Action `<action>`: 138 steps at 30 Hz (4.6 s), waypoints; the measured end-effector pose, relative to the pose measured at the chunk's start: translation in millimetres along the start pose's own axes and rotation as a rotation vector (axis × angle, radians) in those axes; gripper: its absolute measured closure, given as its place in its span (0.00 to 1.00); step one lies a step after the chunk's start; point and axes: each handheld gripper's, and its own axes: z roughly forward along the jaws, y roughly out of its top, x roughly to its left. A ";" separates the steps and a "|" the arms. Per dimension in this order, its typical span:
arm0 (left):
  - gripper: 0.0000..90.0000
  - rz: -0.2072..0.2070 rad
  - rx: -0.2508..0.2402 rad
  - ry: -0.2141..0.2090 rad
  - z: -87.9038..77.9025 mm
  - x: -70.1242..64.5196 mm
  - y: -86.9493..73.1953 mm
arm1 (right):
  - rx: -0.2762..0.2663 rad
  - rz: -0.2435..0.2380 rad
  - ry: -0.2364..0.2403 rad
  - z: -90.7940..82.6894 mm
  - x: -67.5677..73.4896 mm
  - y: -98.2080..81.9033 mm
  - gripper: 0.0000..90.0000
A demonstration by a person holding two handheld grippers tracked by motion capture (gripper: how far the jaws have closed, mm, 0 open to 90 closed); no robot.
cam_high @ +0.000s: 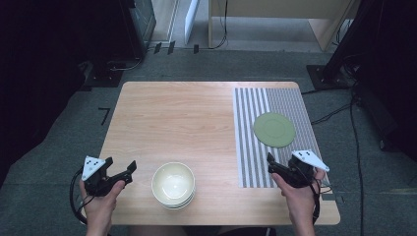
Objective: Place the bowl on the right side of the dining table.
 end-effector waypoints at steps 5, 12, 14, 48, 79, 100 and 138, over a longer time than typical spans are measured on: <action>0.14 -0.001 -0.006 -0.017 -1.8 -2.1 1.7 | -0.014 -0.008 0.009 -2.3 7.0 1.7 0.15; 0.15 0.001 -0.010 -0.052 -4.4 -8.0 4.9 | -0.026 -0.028 0.047 -6.4 23.5 4.8 0.15; 0.15 0.004 -0.012 -0.058 -4.7 -9.4 5.4 | -0.026 -0.032 0.050 -6.6 25.6 4.9 0.15; 0.15 0.030 0.025 -0.160 -0.5 -39.6 5.1 | -0.026 -0.100 0.178 -10.6 89.1 8.6 0.15; 0.38 0.046 0.050 -0.239 0.8 -54.2 19.1 | -0.021 -0.170 0.308 -6.5 147.4 25.6 0.15; 0.65 0.170 0.144 -0.320 3.4 -69.2 12.0 | 0.047 -0.202 0.421 -0.7 187.4 3.7 0.20; 0.87 0.281 0.136 -0.298 13.9 -80.9 4.5 | 0.139 -0.207 0.534 17.9 197.1 -18.8 0.61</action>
